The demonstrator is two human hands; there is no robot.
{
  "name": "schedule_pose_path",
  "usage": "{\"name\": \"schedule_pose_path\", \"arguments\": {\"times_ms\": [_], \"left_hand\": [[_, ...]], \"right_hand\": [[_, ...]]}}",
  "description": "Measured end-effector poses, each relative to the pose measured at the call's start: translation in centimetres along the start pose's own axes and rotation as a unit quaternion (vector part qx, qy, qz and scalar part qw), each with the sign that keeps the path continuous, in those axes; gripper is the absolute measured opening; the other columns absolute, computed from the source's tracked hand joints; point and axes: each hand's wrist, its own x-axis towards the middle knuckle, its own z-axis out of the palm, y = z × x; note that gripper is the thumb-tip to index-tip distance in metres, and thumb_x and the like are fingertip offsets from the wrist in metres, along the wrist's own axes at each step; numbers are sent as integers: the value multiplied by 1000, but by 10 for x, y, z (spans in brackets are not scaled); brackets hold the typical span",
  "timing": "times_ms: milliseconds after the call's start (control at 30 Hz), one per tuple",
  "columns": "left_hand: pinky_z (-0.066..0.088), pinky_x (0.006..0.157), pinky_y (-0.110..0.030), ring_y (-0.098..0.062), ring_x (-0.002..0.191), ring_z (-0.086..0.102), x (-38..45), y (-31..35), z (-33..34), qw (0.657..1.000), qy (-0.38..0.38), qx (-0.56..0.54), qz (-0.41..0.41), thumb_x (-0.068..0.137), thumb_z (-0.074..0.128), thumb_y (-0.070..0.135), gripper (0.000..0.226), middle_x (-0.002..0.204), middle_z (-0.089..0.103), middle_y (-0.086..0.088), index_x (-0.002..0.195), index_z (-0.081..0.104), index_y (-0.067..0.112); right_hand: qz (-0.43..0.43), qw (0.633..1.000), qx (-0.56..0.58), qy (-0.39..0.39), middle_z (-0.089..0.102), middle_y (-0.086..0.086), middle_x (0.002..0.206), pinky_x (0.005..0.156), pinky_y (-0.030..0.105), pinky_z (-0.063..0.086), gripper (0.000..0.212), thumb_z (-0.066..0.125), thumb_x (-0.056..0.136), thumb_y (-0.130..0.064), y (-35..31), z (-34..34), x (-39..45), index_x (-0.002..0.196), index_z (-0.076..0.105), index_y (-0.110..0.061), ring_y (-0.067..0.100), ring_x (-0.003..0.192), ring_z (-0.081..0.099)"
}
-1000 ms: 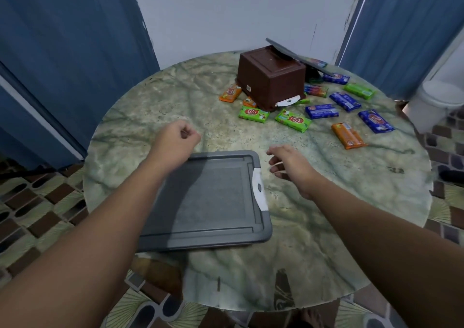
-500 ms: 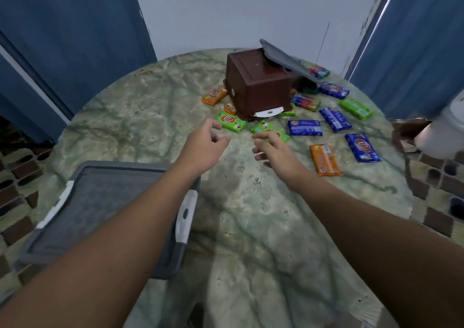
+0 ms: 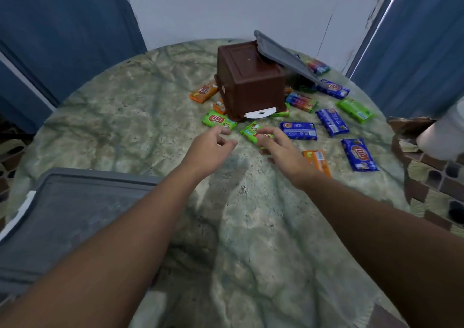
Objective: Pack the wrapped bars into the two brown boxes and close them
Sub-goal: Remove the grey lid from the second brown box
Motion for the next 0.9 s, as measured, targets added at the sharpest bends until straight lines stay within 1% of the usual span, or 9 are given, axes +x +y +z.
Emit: {"name": "schedule_pose_path", "arguments": {"times_ms": [133,233,400,467,533,633,733,800,900], "left_hand": [[49,67,-28,-16,91,68,12,8,27,1000,-12,-9,-24,92,69,40,34,93,69,7,122,65,23],[54,71,-31,-16,90,68,20,24,53,999,8,8,-45,93,68,37,34,94,69,7,122,64,21],[52,76,-30,-17,89,67,30,58,98,995,60,18,-74,93,70,35,35,96,70,2,123,65,19],[50,71,-27,-15,85,66,34,71,111,993,80,13,-80,93,70,33,34,98,70,0,123,65,19],[47,61,-21,-8,78,64,39,79,118,992,92,17,-82,94,69,32,31,97,69,0,122,64,20],[44,54,-15,1,66,62,50,85,125,992,98,6,-84,95,68,29,23,92,70,-1,115,64,19],[56,71,-28,-15,72,68,67,96,134,993,95,-1,-63,92,69,31,17,88,70,-2,106,66,22],[57,70,-36,-18,70,65,78,104,142,995,86,-9,-59,91,69,32,15,84,69,2,103,66,23],[46,60,-23,-11,67,60,94,115,155,995,84,5,-45,93,68,32,16,82,67,6,106,66,22]], "right_hand": [[-5,1000,4,-22,66,2,108,81,27,46,25,61,101,-42,8,-26,18,123,63,-32,11,98,62],[-9,999,0,-54,67,1,106,90,36,50,23,65,94,-51,18,-53,36,115,65,-41,12,98,64],[-23,992,-7,-120,63,-9,93,78,20,44,25,60,102,-38,24,-100,53,125,60,-28,-10,78,60],[-29,992,-18,-124,64,-6,96,84,25,46,26,61,101,-44,26,-117,60,124,61,-32,-1,88,62],[-24,991,-44,-122,68,-1,106,92,34,50,25,61,99,-51,27,-130,70,120,61,-38,10,99,64],[-27,992,-57,-112,66,-9,92,86,32,49,23,61,100,-45,22,-144,83,120,60,-33,6,90,63],[-46,994,-69,-77,63,-7,91,76,30,47,23,60,102,-39,18,-157,92,122,60,-28,7,84,60],[-47,995,-72,-57,65,-1,96,78,33,49,21,59,103,-38,18,-167,98,121,60,-27,11,85,60],[-50,996,-70,-11,66,1,95,75,31,48,17,58,104,-33,18,-182,108,118,61,-25,13,85,61]]}}
